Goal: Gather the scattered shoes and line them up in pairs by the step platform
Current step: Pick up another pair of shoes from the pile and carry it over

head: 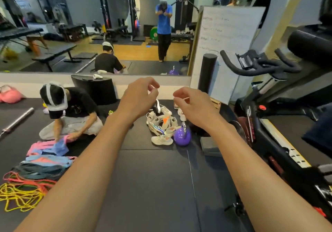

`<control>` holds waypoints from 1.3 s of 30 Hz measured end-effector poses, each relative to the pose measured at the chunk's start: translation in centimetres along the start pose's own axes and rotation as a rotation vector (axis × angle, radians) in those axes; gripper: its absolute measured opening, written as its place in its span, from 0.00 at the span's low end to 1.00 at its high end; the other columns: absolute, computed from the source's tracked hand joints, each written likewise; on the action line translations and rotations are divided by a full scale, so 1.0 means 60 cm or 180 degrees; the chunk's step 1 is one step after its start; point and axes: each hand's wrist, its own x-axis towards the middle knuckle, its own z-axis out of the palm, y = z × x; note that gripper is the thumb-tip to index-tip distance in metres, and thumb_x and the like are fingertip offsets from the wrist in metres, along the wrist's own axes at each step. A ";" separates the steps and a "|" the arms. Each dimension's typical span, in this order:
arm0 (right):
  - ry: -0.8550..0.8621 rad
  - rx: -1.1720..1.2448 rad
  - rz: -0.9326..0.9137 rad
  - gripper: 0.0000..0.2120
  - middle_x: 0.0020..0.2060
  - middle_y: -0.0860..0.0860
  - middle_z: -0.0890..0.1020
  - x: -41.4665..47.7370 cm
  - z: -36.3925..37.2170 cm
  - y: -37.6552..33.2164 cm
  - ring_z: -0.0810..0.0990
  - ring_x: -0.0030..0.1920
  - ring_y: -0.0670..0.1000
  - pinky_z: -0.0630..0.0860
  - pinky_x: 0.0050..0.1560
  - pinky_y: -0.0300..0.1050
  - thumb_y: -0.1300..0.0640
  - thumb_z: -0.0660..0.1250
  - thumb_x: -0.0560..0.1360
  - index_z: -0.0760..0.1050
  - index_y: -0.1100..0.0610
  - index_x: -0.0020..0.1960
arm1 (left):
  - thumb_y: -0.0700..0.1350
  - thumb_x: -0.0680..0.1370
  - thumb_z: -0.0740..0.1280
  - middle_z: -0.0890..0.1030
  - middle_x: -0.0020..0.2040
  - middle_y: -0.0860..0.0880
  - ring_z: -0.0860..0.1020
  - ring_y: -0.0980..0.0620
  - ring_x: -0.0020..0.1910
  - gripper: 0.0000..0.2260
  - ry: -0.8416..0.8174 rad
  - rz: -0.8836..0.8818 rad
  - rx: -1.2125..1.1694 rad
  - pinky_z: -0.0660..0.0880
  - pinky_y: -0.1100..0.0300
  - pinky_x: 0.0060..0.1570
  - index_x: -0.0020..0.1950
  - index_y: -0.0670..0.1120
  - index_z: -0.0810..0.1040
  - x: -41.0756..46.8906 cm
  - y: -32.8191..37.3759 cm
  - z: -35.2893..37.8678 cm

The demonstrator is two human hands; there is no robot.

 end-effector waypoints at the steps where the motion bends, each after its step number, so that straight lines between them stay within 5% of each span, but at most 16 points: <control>1: 0.0036 -0.0018 0.0055 0.12 0.56 0.47 0.81 0.046 0.003 0.018 0.77 0.52 0.44 0.73 0.53 0.41 0.53 0.62 0.79 0.76 0.52 0.61 | 0.44 0.78 0.61 0.79 0.50 0.50 0.77 0.52 0.48 0.10 -0.0011 0.0026 -0.0034 0.74 0.56 0.50 0.56 0.49 0.79 0.054 -0.014 0.018; 17: -0.0252 0.0256 0.0252 0.12 0.55 0.47 0.81 0.667 0.198 0.296 0.77 0.50 0.44 0.75 0.55 0.45 0.52 0.62 0.79 0.77 0.51 0.60 | 0.47 0.79 0.61 0.80 0.51 0.49 0.75 0.54 0.45 0.09 -0.0360 -0.0177 0.0181 0.69 0.59 0.46 0.53 0.47 0.79 0.615 -0.301 0.274; 23: -0.0388 0.0435 0.0491 0.11 0.50 0.43 0.80 0.872 0.298 0.392 0.75 0.45 0.36 0.66 0.42 0.27 0.54 0.63 0.78 0.77 0.51 0.59 | 0.49 0.80 0.60 0.79 0.50 0.48 0.74 0.52 0.47 0.10 -0.0429 -0.0326 0.0252 0.67 0.58 0.45 0.53 0.47 0.79 0.796 -0.442 0.351; 28: -0.0276 0.0448 0.0905 0.11 0.49 0.43 0.79 0.996 0.384 0.498 0.74 0.47 0.39 0.64 0.41 0.25 0.53 0.62 0.79 0.77 0.52 0.59 | 0.47 0.80 0.61 0.80 0.50 0.47 0.73 0.52 0.45 0.10 -0.0633 -0.0301 0.0018 0.67 0.59 0.45 0.53 0.45 0.79 0.944 -0.558 0.466; 34: -0.0348 0.0509 0.1547 0.10 0.45 0.40 0.77 1.114 0.489 0.622 0.74 0.42 0.38 0.65 0.40 0.31 0.51 0.61 0.79 0.77 0.51 0.57 | 0.48 0.79 0.61 0.81 0.51 0.47 0.75 0.53 0.46 0.11 -0.0863 -0.0379 -0.0107 0.68 0.59 0.47 0.54 0.45 0.80 1.074 -0.659 0.618; 39: -0.0434 0.0660 0.1868 0.09 0.45 0.45 0.81 1.174 0.621 0.749 0.79 0.48 0.46 0.73 0.51 0.41 0.53 0.63 0.77 0.79 0.53 0.52 | 0.46 0.79 0.61 0.81 0.51 0.45 0.77 0.48 0.49 0.11 -0.1163 -0.0587 -0.0169 0.72 0.54 0.52 0.54 0.44 0.79 1.117 -0.773 0.761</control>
